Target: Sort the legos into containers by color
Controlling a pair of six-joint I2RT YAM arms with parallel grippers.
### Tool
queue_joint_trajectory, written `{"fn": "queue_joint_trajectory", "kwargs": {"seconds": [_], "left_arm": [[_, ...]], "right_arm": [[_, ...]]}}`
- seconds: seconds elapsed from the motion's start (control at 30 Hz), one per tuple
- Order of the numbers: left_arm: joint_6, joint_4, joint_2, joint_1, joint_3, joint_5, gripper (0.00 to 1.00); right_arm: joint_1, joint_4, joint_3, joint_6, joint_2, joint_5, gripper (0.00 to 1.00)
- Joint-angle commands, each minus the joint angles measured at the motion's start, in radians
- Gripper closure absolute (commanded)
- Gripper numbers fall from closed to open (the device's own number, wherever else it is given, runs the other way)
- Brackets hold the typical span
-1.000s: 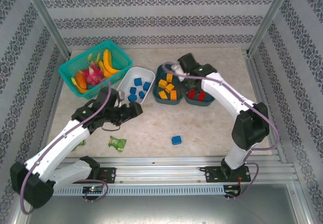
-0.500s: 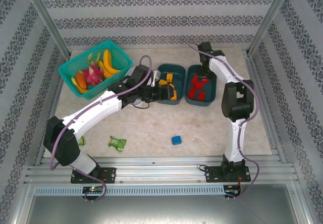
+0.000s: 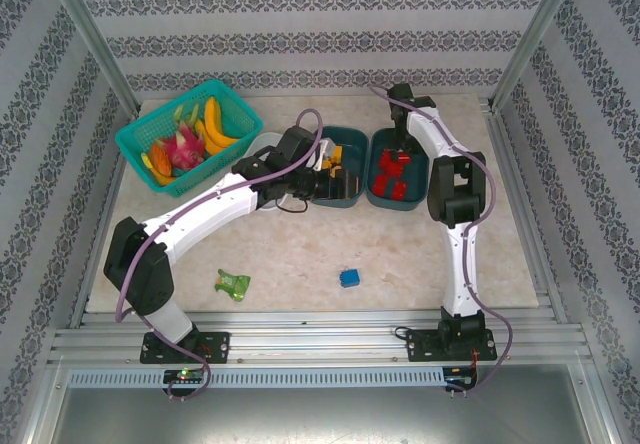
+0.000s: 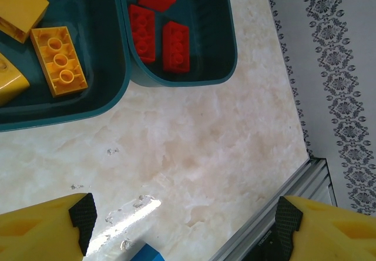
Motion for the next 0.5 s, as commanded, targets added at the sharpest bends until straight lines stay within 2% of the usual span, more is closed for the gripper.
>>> {"fn": "queue_joint_trajectory", "kwargs": {"seconds": [0.0,0.13,0.27,0.47], "left_arm": [[0.030,-0.031,-0.002,-0.019,0.022,-0.007,0.18],[0.051,-0.067,-0.011,-0.026,0.021,-0.018,0.18],[0.117,-0.152,-0.013,-0.048,0.023,-0.024,0.17],[0.288,-0.256,-0.008,-0.139,-0.019,-0.058,0.16]], "right_arm": [[-0.010,-0.038,0.051,-0.007,0.009,0.008,0.49],[-0.004,-0.033,0.057,-0.009,-0.055,-0.005,0.40],[0.009,-0.021,0.031,0.007,-0.184,-0.039,0.39],[0.049,0.052,-0.272,0.160,-0.548,-0.169,0.39]]}}
